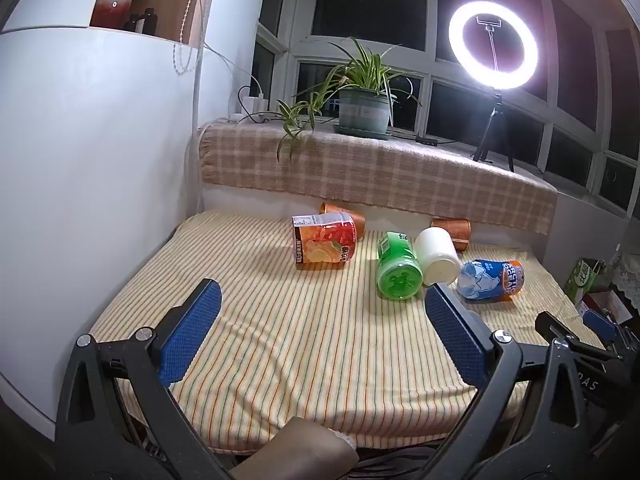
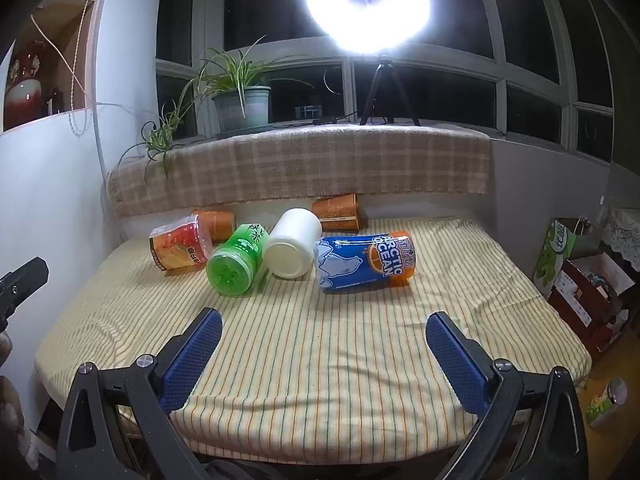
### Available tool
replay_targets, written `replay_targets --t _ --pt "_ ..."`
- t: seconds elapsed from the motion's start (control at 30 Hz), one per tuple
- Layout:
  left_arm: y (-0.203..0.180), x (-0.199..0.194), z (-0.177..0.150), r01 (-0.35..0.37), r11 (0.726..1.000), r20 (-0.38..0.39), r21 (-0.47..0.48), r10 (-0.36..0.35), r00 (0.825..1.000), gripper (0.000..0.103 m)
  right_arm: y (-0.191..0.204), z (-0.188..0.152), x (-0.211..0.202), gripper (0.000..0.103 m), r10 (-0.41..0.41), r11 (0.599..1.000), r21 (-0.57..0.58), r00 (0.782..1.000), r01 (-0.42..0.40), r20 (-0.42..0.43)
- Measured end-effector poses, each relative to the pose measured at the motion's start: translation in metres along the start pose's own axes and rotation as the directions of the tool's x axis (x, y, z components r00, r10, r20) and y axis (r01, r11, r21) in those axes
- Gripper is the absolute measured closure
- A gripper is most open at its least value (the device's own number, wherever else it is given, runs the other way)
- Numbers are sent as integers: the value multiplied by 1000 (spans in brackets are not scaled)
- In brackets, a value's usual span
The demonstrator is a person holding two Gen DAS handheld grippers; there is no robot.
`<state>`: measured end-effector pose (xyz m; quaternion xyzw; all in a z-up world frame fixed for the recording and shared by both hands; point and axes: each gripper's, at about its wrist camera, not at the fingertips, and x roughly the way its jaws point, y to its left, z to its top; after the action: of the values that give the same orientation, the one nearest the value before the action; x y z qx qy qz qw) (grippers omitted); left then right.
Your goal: Flip cup upright
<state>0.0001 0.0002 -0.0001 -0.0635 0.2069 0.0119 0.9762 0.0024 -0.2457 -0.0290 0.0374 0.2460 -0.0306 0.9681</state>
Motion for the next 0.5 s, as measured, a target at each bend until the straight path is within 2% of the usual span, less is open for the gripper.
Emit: replay_targets --t 0.5 --pt "15 2 4 -1 1000 -4 0 1 1000 0 3 -1 4 0 8 1000 -5 1000 -8 -3"
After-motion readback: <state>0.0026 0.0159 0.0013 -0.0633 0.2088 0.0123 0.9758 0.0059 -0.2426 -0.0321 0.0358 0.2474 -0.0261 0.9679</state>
